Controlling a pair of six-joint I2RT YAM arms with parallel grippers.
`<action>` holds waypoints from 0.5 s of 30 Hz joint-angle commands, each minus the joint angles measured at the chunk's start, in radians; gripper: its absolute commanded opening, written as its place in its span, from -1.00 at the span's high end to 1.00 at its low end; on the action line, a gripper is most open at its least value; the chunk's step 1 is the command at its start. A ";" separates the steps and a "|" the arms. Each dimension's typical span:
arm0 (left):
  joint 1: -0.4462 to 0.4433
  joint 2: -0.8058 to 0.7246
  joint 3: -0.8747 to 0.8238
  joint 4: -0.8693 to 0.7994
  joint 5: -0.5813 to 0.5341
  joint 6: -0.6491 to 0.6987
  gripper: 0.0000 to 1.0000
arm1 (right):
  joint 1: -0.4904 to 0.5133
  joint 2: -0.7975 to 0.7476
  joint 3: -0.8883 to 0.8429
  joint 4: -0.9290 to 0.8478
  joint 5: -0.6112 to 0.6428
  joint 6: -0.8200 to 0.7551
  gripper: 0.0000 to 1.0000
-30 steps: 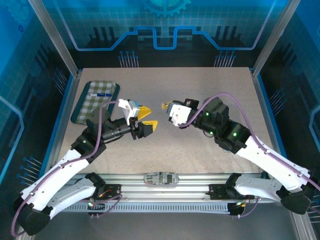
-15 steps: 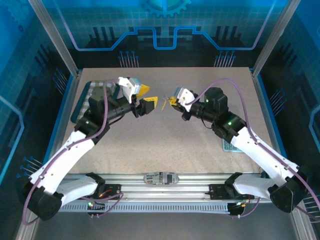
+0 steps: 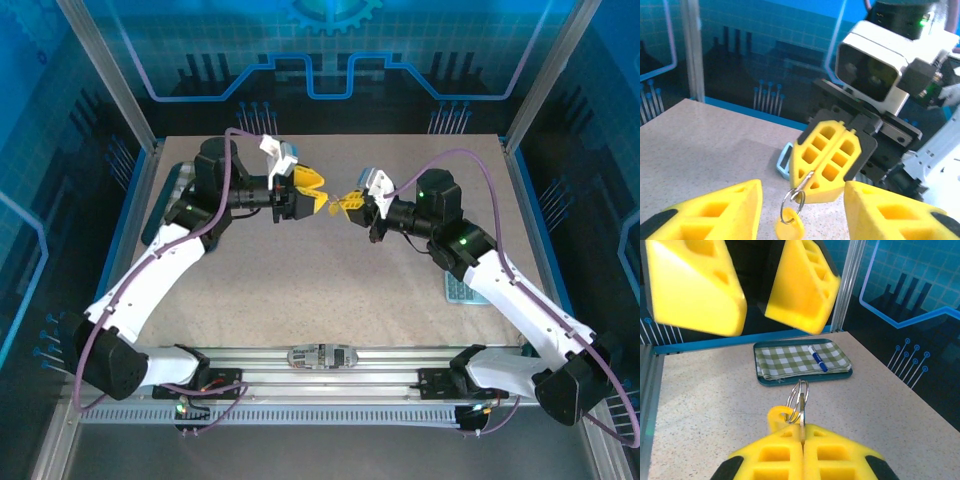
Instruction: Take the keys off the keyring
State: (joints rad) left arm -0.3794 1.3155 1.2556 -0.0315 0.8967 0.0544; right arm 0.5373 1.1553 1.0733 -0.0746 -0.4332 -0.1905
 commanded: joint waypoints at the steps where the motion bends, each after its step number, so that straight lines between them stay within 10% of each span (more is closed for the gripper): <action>1: 0.005 0.015 0.043 -0.028 0.120 0.078 0.04 | -0.007 -0.001 0.047 0.002 -0.037 0.036 1.00; 15: -0.004 0.050 0.089 -0.111 0.179 0.154 0.05 | 0.012 0.011 0.083 -0.018 -0.067 0.037 1.00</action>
State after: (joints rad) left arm -0.3794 1.3521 1.3048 -0.1089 1.0302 0.1658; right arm 0.5385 1.1645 1.1179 -0.0914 -0.4774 -0.1638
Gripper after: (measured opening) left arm 0.476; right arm 0.062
